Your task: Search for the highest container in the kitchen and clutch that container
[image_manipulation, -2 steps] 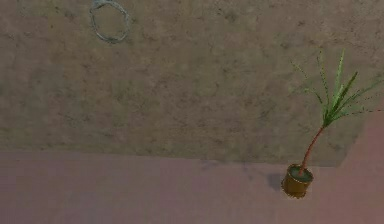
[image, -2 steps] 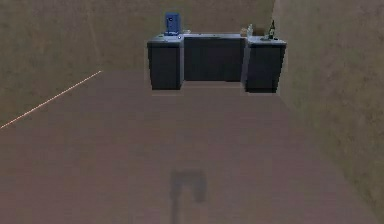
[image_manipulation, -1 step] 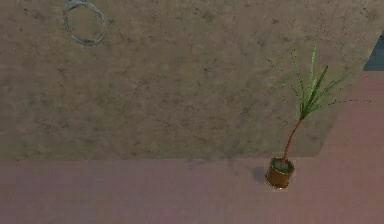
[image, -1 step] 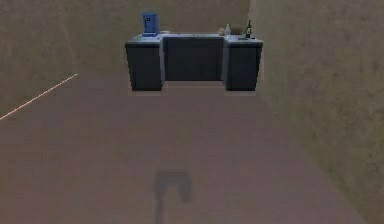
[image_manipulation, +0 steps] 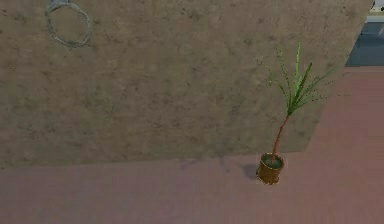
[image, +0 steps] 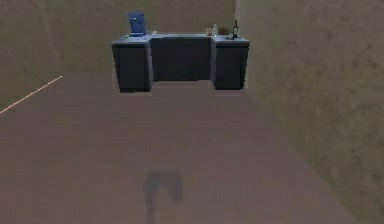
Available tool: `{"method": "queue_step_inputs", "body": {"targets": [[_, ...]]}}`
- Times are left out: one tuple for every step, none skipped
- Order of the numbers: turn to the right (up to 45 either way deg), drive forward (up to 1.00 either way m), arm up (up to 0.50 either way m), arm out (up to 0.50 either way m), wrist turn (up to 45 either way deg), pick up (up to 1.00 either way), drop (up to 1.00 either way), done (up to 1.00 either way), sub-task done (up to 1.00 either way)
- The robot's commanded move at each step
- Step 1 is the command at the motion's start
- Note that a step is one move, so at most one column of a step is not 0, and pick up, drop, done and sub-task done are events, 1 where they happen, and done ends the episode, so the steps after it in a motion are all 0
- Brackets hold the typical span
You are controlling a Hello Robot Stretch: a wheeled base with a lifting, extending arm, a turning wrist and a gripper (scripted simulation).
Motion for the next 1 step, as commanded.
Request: {"method": "queue_step_inputs", "body": {"targets": [[0.0, 1.00, 0.00, 0.00, 0.0, 0.00, 0.00, 0.00, 0.00]]}}
